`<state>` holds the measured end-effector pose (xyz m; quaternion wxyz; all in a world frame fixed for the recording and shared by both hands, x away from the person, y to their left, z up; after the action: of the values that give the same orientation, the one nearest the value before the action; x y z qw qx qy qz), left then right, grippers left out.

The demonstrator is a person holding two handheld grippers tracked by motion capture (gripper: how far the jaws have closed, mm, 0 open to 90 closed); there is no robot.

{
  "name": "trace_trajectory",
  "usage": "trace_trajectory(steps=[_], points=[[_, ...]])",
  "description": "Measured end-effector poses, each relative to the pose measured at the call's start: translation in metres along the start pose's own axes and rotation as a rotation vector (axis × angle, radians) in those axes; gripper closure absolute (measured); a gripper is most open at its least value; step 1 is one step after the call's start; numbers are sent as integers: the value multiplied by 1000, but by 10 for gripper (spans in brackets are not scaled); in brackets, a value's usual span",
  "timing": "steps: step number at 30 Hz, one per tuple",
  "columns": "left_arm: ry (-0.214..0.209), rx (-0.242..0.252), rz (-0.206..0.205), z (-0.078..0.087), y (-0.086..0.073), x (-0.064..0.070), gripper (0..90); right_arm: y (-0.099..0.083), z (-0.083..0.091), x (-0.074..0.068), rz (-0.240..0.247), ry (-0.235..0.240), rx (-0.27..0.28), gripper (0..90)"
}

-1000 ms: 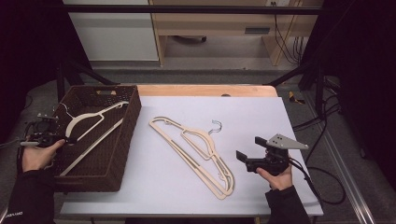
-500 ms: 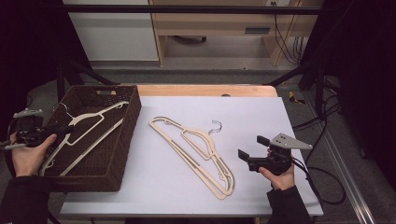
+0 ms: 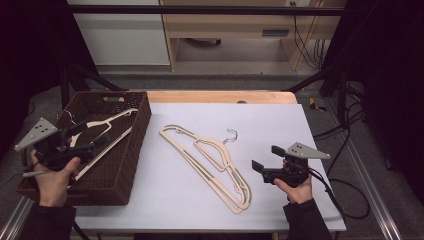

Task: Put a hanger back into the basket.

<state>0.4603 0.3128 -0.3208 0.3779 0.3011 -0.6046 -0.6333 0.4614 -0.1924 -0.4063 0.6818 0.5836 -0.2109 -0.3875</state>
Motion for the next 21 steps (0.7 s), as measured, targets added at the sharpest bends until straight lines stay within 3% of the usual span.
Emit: trace_trajectory(steps=[5, 9, 15, 21], points=[[-68, -6, -30, -15, -11, 34, 77, -3, -6, -1, 1, 2, -19, 88], [-114, -6, -30, -25, -23, 54, 76, -8, -12, -2, 11, 2, -40, 92], [-161, -39, -29, -38, -44, 76, 79, -17, -21, -5, 16, -4, -85, 94], [-205, -65, -36, -42, -55, 89, 80, -27, -35, -5, 13, -3, -126, 141]])
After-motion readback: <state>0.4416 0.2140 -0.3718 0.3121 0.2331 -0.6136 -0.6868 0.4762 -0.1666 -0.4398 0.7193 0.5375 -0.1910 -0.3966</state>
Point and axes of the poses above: each handheld gripper's, and its own axes: z roughly backward along the jaws, y roughly out of its top, x roughly to its right, the point moved 4 cm from there along -z, roughly forward along the jaws, and after that the axes turned 8 degrees about x, right-handed, at the moved point
